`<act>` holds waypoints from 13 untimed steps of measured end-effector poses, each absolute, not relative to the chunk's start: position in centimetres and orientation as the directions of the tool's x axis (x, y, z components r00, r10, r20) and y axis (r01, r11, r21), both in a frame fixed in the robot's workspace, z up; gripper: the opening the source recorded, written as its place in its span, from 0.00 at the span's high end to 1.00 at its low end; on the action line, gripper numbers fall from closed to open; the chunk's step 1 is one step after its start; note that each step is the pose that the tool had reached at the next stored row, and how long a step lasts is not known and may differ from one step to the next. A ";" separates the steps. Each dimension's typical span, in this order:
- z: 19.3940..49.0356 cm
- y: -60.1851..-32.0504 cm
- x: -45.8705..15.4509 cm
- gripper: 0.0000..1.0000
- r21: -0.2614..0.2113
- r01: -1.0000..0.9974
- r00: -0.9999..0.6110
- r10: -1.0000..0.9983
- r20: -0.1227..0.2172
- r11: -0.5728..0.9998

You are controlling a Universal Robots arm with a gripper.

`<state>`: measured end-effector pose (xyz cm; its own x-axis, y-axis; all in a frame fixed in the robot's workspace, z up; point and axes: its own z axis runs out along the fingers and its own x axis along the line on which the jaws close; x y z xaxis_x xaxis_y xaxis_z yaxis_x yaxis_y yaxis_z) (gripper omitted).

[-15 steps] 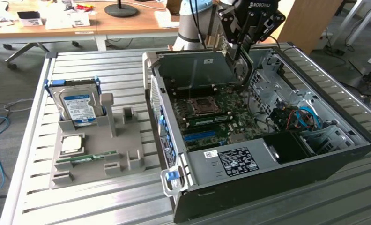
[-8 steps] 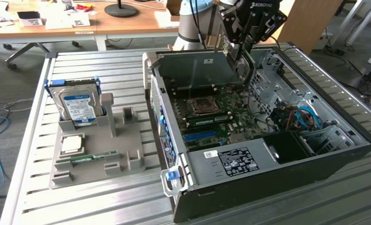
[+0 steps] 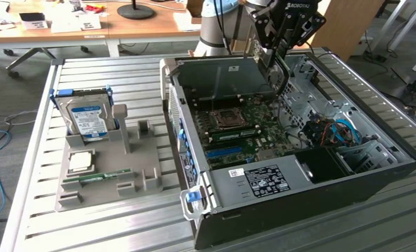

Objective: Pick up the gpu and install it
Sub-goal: 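Pick up the gpu and move the gpu toward the slot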

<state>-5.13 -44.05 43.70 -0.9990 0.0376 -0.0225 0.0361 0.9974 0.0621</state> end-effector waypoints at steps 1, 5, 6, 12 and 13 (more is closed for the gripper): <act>43.7 -44.1 -4.9 0.73 0.062 0.036 -0.999 0.038 -0.022 0.997; 43.7 -44.1 -4.5 0.73 0.062 0.036 -0.999 0.038 -0.023 0.997; 43.7 -44.1 -4.3 0.73 0.062 0.036 -0.999 0.038 -0.022 0.997; 43.7 -44.1 -3.4 0.73 0.062 0.036 -0.999 0.038 -0.022 0.997; 43.7 -44.1 -3.2 0.73 0.062 0.036 -0.999 0.038 -0.022 0.997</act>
